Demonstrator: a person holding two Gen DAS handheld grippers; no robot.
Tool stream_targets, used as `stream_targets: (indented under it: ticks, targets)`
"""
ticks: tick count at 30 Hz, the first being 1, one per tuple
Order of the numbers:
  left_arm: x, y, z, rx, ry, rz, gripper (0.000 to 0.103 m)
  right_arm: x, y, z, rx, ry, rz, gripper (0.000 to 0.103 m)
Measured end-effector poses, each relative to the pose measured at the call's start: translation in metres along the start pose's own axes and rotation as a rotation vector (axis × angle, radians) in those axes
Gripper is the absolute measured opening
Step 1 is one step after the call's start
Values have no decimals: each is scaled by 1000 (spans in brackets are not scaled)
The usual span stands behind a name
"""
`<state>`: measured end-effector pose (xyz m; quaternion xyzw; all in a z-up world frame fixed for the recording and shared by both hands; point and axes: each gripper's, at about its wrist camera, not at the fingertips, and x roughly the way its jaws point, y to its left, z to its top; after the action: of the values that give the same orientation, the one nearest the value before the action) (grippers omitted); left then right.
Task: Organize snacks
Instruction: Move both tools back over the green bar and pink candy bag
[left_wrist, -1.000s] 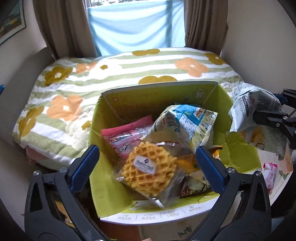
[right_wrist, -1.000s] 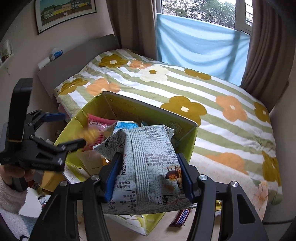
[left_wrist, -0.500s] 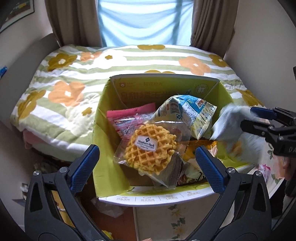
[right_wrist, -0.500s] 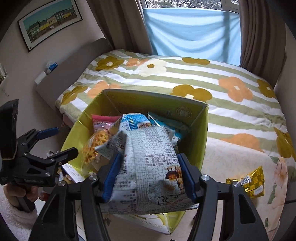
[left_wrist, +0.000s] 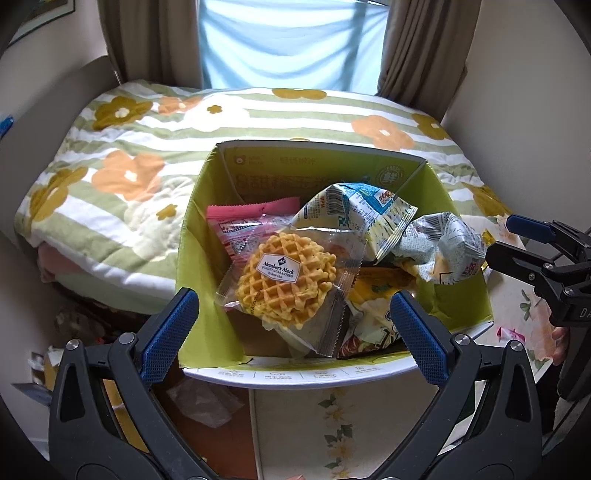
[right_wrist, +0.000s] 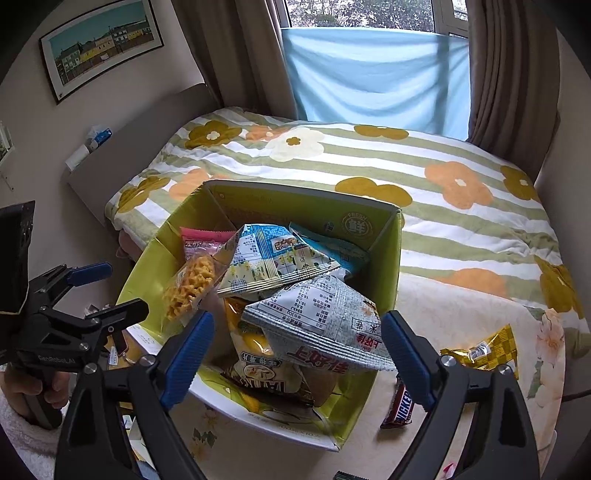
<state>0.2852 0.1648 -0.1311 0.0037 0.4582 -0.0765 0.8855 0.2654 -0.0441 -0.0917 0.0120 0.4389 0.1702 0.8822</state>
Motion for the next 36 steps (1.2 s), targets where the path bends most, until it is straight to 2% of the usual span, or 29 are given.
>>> stream_targets:
  ticks: [8, 13, 17, 21, 25, 32, 36]
  targets:
    - [-12, -15, 1, 50, -28, -4, 103, -18, -6, -1, 0, -17, -38, 90]
    - [-16, -36, 0, 81, -44, -29, 103, -44, -23, -3, 23, -51, -85, 90]
    - [-25, -55, -6, 82, -59, -28, 103, -69, -40, -13, -9, -62, -111, 90]
    - [-36, -79, -19, 60, -75, -54, 103, -94, -67, -31, -19, -69, -132, 90]
    - [-39, -112, -36, 55, -70, -43, 103, -112, -93, -54, -9, -65, -127, 90]
    - [-30, -175, -81, -16, -15, -66, 103, -130, -130, -102, -68, -46, -121, 90]
    - [-21, -211, -107, -30, 10, -67, 103, -130, -151, -129, -87, -23, -80, 90]
